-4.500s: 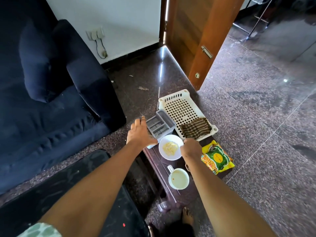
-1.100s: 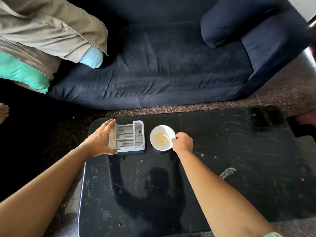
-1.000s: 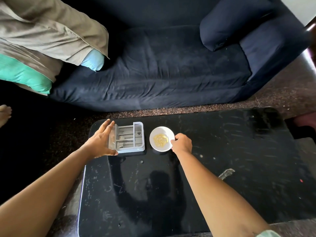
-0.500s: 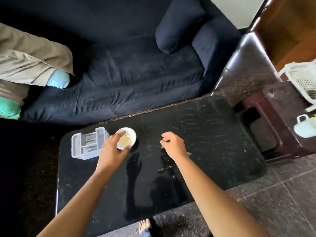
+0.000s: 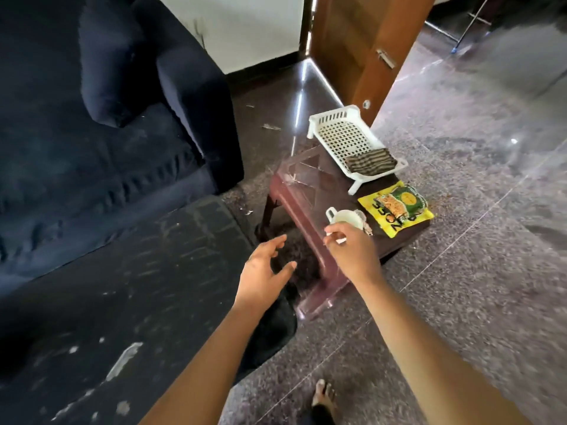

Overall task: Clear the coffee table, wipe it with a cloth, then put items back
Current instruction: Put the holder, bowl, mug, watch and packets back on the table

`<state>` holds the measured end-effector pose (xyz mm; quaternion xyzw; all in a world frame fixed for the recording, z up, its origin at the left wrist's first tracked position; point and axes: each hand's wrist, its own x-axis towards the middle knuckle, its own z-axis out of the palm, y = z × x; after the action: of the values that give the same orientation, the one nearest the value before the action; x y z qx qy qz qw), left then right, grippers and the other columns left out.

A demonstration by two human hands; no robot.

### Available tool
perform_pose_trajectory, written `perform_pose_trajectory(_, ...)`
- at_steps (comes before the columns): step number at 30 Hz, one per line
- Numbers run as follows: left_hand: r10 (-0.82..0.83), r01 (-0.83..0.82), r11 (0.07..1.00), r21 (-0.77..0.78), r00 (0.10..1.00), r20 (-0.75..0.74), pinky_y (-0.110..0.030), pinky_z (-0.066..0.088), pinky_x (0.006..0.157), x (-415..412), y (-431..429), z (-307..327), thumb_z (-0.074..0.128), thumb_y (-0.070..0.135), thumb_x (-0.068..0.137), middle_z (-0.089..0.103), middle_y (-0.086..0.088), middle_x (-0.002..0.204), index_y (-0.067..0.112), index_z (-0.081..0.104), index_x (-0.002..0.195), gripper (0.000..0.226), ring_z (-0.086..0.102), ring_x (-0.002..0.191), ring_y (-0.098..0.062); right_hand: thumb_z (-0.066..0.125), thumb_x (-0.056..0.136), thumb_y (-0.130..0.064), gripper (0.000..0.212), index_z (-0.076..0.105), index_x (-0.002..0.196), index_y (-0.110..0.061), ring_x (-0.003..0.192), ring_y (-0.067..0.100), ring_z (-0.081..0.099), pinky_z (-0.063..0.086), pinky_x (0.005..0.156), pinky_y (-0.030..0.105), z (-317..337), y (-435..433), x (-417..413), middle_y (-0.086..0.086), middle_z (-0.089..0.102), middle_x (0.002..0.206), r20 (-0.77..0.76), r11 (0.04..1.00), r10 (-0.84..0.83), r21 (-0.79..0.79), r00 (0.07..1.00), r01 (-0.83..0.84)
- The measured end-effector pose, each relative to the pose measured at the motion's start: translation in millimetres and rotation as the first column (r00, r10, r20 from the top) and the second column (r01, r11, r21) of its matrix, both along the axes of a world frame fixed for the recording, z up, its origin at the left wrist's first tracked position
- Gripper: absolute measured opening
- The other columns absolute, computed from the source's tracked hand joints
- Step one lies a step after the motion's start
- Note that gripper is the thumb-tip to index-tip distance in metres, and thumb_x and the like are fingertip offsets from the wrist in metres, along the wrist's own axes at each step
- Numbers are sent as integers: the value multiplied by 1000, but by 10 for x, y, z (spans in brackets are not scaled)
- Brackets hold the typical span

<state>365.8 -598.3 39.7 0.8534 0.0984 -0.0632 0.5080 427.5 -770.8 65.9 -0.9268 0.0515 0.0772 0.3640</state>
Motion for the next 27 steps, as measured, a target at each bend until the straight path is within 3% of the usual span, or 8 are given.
perform_pose_trajectory(5,-85,91,992,86,994,-69,-34,38,105,720,-910,-126,73,30,81,41,0,142,22,32,147,78,40,131,-17,59,86,-9,20,69,101,-15,95,27,64,48,79,34,-163,-869,605,6,71,101,28,986,-79,-143,996,82)
perform_pose_trajectory(9,5,10,994,104,990,-143,-37,35,105,981,-1395,-320,75,38,78,33,-4,145,20,16,152,96,32,134,-23,55,89,-7,20,67,104,-12,97,31,63,49,77,38,-435,-998,862,10,70,101,7,964,14,-266,1000,-12)
perform_pose_trajectory(12,76,-53,979,197,990,-115,-40,36,104,1077,-1582,-417,76,34,77,31,-2,146,24,10,152,101,30,134,-24,50,91,-9,17,60,103,-12,97,33,62,44,72,36,-612,-975,963,11,67,100,-26,925,96,-367,995,-98)
perform_pose_trajectory(19,174,-168,966,195,985,-15,-37,47,89,1137,-1587,-593,77,29,69,49,4,135,21,38,137,79,46,124,-20,34,99,-11,25,50,117,-8,104,31,60,47,78,38,-739,-894,1067,11,57,118,-97,814,212,-533,972,-231)
perform_pose_trajectory(22,178,-179,965,189,984,23,-35,46,87,1138,-1542,-595,77,30,67,53,4,133,22,43,132,73,50,120,-21,38,97,-10,22,50,116,-9,103,30,61,48,75,37,-777,-848,1124,11,55,118,-68,795,238,-559,969,-235)
perform_pose_trajectory(27,201,-202,970,139,979,19,-31,45,83,996,-1259,-556,79,32,66,58,6,120,26,46,126,69,54,111,-19,56,88,-20,25,55,111,-8,97,34,59,40,67,35,-766,-650,1080,13,58,107,-4,863,210,-468,978,-188)
